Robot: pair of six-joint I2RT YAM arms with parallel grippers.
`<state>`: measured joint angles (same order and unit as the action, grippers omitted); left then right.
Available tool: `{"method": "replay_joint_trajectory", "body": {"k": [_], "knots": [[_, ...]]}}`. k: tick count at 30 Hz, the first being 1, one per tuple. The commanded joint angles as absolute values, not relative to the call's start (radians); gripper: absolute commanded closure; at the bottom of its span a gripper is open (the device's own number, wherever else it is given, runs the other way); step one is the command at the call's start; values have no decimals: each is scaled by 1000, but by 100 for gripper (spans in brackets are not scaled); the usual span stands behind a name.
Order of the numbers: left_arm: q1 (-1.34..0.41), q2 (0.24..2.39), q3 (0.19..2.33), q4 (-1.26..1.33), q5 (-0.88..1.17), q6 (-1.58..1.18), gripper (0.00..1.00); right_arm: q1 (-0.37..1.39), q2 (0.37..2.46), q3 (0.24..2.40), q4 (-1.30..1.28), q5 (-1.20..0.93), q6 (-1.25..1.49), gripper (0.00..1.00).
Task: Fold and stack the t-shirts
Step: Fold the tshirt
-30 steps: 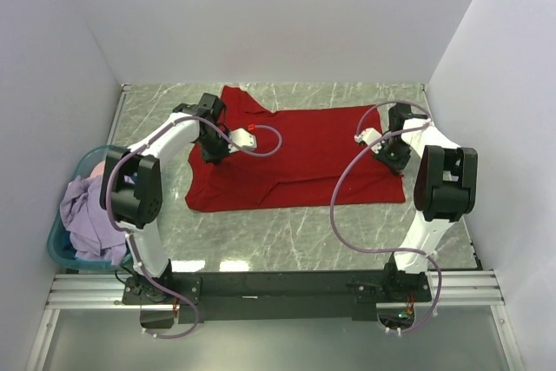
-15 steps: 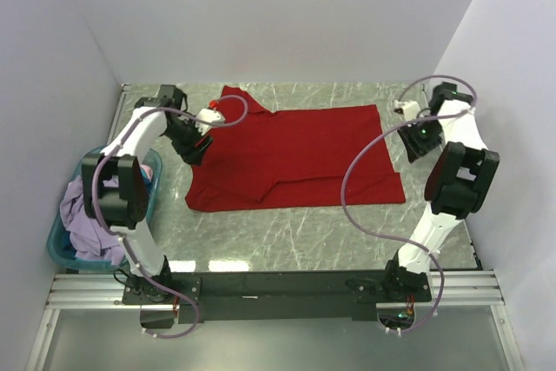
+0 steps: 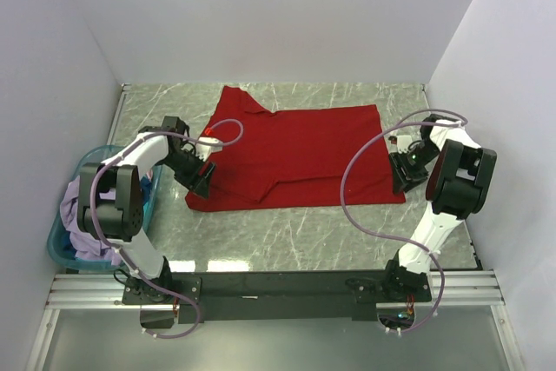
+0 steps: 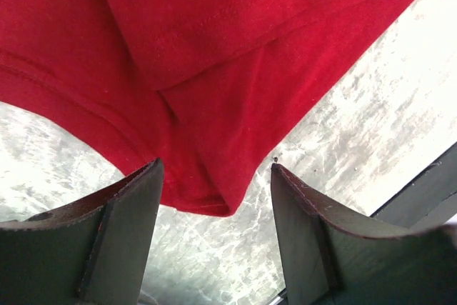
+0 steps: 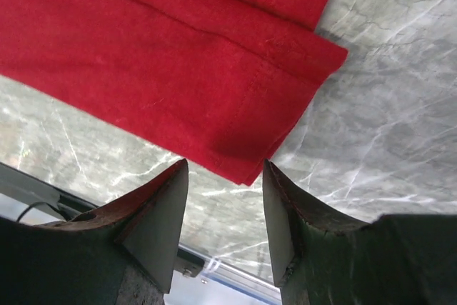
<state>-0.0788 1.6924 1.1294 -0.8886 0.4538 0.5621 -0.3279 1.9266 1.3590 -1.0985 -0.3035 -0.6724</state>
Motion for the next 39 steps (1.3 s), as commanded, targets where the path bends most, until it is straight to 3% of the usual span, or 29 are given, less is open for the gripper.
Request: {"method": "replay_joint_trajectory", "body": {"k": [1, 5, 8, 10, 12, 19, 24, 28, 29, 33, 39], "knots": [[-77, 1666, 1106, -839, 460, 515, 33, -333, 1931, 1339, -1037, -293, -627, 47], [-77, 1695, 1098, -822, 457, 497, 37, -333, 1947, 1305, -1023, -264, -623, 46], [-77, 1715, 1098, -824, 436, 488, 45, -331, 1963, 1287, -1003, -224, -615, 47], [-77, 1723, 1097, -841, 414, 489, 57, -331, 1977, 1282, -993, -190, -611, 51], [-78, 1720, 1094, -853, 400, 497, 67, -331, 1980, 1275, -991, -173, -614, 60], [-77, 1704, 1040, -871, 350, 497, 88, -331, 1962, 1244, -966, -129, -612, 97], [-77, 1687, 999, -870, 333, 489, 99, -333, 1931, 1210, -968, -120, -637, 100], [-77, 1658, 971, -874, 327, 498, 99, -334, 1890, 1181, -969, -91, -657, 100], [-75, 1649, 973, -874, 322, 499, 99, -334, 1884, 1184, -973, -87, -663, 92], [-54, 1576, 1043, -896, 399, 499, 76, -334, 1816, 1253, -1047, -171, -655, 62], [-52, 1565, 1176, -907, 518, 440, 62, -246, 1717, 1385, -1164, -424, -609, 60]]}}
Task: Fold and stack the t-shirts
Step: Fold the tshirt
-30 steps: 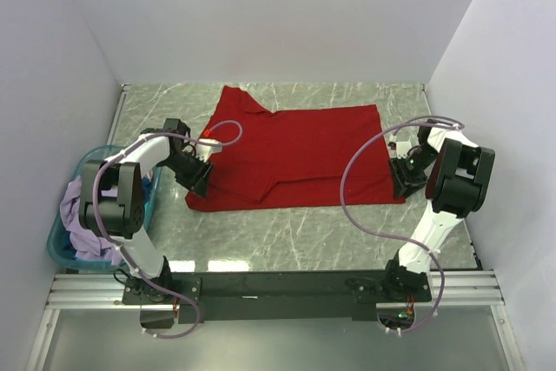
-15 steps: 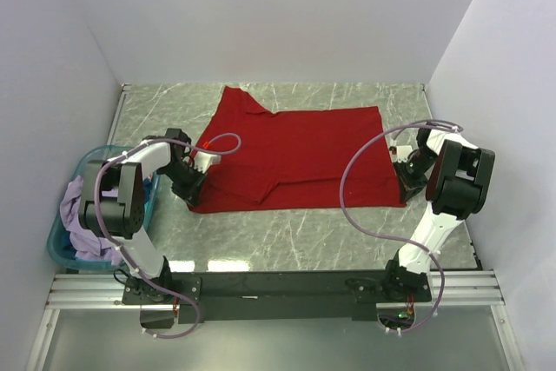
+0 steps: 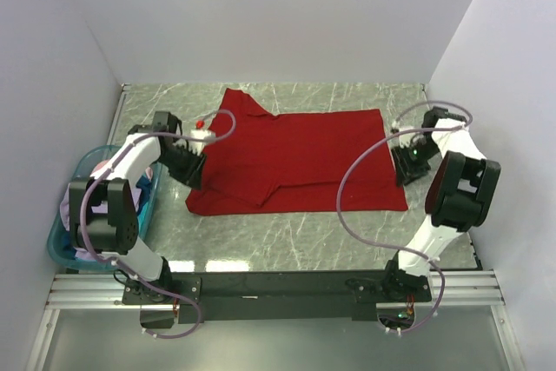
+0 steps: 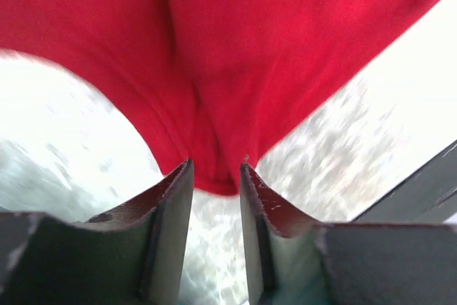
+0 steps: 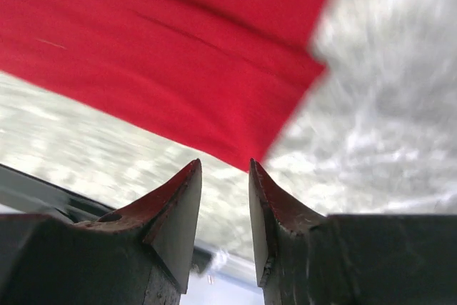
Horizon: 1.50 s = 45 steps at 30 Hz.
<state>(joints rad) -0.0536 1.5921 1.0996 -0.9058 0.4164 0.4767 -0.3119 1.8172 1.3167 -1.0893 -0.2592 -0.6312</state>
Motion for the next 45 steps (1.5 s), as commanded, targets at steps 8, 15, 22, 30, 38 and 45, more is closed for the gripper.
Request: {"method": "replay_joint_trajectory", "body": {"k": [8, 15, 22, 30, 38, 45], "knots": [[-40, 1640, 1210, -847, 705, 304, 55, 182, 1520, 1260, -887, -507, -450, 65], [-5, 1660, 1267, -831, 781, 221, 47, 662, 1537, 1207, -591, -215, -511, 66], [71, 1720, 1345, -873, 779, 204, 45, 896, 1729, 1318, -511, -97, -575, 64], [97, 1743, 1381, -887, 765, 215, 43, 999, 1874, 1414, -506, -69, -601, 59], [107, 1758, 1376, -896, 772, 239, 42, 1008, 1962, 1473, -535, -60, -626, 56], [110, 1761, 1371, -894, 767, 252, 41, 1009, 1985, 1476, -555, -66, -635, 52]]}}
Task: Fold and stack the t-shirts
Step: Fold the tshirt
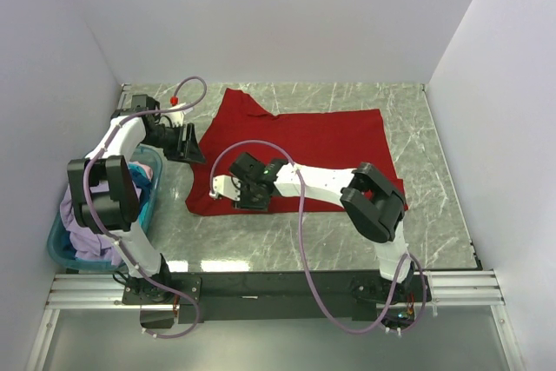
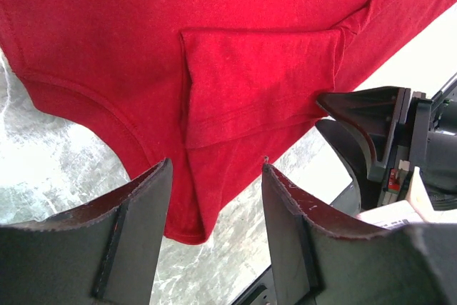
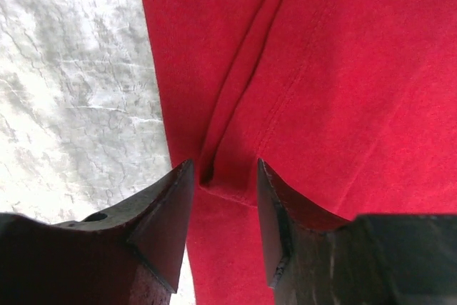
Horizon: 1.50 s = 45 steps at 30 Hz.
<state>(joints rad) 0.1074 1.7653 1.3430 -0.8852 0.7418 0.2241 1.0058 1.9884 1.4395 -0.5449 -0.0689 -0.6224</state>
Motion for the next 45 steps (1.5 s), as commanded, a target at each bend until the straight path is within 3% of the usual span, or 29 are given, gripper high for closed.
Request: {"method": "replay_joint_trajectory", "body": {"k": [1, 5, 8, 12, 15, 32, 35, 37, 42, 45], "knots": [[110, 1761, 1370, -893, 767, 253, 41, 1009, 1986, 1476, -558, -66, -635, 52], [112, 1761, 1359, -887, 769, 253, 41, 1008, 1988, 1468, -561, -63, -644, 53], [112, 1759, 1355, -882, 767, 252, 42, 1006, 1988, 1460, -549, -48, -649, 61], [112, 1759, 1351, -879, 762, 255, 43, 991, 1996, 1466, -537, -26, -661, 87], [114, 1758, 1353, -879, 764, 256, 44, 970, 1994, 1486, -537, -21, -658, 100], [114, 1772, 1353, -824, 758, 229, 46, 776, 2055, 1597, -342, 100, -591, 100], [115, 1773, 1359, -819, 753, 229, 45, 767, 2089, 1615, -331, 121, -586, 89], [114, 1775, 1367, -815, 744, 229, 45, 755, 2105, 1617, -334, 132, -584, 89], [106, 1785, 1385, -778, 715, 216, 48, 736, 2091, 1571, -290, 189, -580, 100], [72, 1818, 1426, -756, 689, 207, 52, 730, 2085, 1566, -304, 180, -572, 100]]}}
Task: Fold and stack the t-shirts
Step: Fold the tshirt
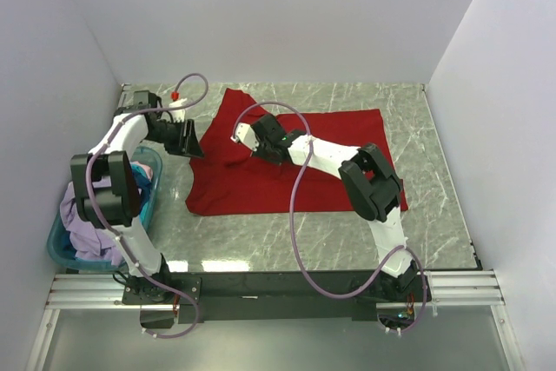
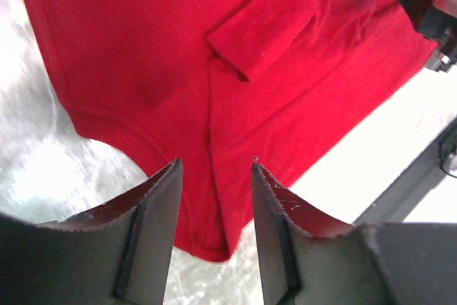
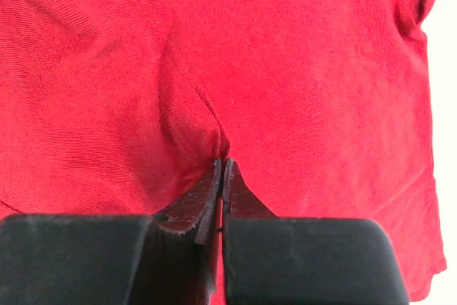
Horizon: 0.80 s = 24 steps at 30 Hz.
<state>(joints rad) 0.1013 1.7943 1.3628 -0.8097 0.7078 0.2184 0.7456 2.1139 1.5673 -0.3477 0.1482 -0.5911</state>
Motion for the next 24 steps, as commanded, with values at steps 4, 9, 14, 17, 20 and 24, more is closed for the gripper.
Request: {"method": "replay_joint_trajectory", "body": {"k": [4, 9, 14, 17, 20, 24], "knots": [[23, 1873, 1489, -718, 672, 149, 52, 730, 2085, 1583, -330, 155, -552, 100], [-27, 1971, 1572, -681, 672, 40, 48, 732, 2079, 1595, -348, 132, -541, 100], [-60, 2048, 1617, -666, 676, -30, 45, 736, 2063, 1589, -356, 120, -537, 100], [-80, 2083, 1631, -670, 687, -54, 43, 739, 2059, 1591, -359, 115, -537, 100], [-95, 2109, 1637, -669, 686, -81, 43, 742, 2057, 1589, -357, 114, -535, 100], [-101, 2147, 1661, -686, 696, -118, 43, 746, 2048, 1580, -351, 112, -537, 100]]}}
